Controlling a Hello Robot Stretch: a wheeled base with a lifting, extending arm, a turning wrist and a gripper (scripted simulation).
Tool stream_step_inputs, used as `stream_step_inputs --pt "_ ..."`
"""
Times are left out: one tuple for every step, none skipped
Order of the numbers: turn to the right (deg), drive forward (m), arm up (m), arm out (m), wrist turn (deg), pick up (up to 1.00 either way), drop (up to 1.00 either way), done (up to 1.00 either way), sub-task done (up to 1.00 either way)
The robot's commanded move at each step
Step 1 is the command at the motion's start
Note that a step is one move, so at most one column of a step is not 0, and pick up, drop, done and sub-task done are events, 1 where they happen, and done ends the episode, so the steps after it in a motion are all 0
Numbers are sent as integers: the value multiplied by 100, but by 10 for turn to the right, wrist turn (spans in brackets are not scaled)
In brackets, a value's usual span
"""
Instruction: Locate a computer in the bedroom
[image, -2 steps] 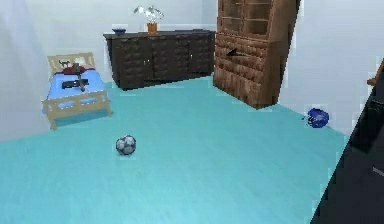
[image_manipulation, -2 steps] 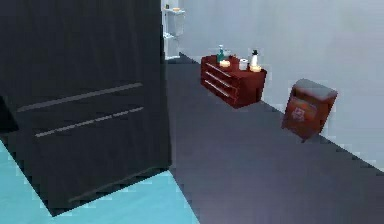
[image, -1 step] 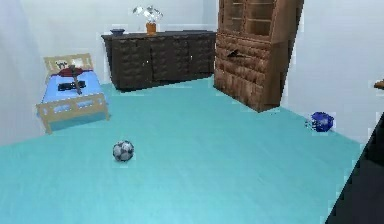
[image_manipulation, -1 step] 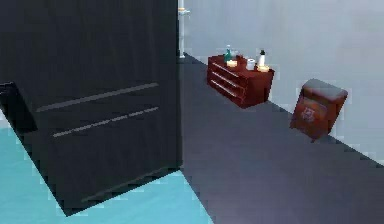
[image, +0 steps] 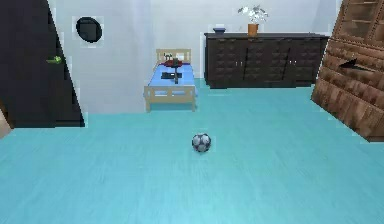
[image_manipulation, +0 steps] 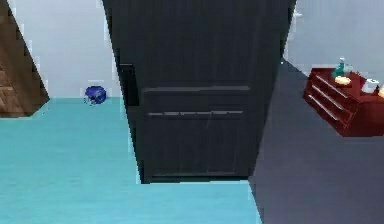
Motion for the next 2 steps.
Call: stream_step_inputs --pt "0 50 0 0 0 0 0 0 0" --pt "-150 0 0 0 0 0 0 0 0"
